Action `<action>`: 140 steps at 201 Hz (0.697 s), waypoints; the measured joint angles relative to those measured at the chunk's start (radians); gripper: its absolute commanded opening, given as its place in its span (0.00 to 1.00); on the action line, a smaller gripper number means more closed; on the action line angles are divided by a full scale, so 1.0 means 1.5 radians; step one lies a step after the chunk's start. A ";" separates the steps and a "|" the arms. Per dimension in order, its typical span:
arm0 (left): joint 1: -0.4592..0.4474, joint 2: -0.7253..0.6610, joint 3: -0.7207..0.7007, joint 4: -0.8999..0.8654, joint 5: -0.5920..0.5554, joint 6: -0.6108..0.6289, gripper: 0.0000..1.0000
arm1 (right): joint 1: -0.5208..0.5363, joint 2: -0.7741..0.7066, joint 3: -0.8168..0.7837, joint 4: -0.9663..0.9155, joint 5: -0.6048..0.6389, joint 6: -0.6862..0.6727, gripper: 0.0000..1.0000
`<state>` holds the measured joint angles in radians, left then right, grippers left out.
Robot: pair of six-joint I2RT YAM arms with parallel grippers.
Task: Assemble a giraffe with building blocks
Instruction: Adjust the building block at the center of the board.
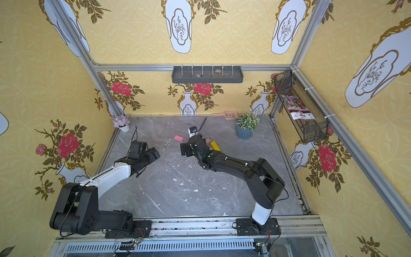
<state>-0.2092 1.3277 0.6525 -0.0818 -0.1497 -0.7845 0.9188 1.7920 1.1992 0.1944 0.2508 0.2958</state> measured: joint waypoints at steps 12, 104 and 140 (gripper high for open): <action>0.002 -0.042 -0.042 0.023 -0.030 -0.002 0.99 | 0.007 0.053 0.053 0.000 0.010 -0.005 0.98; 0.000 -0.136 -0.126 0.140 -0.096 -0.035 0.99 | -0.039 0.367 0.450 -0.150 -0.198 0.039 0.97; 0.000 -0.168 -0.139 0.153 -0.097 -0.046 0.99 | -0.040 0.410 0.469 -0.150 -0.309 0.070 0.97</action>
<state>-0.2096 1.0756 0.4442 0.1478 -0.2951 -0.8532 0.8581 2.4065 1.9022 -0.0299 -0.2131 0.4004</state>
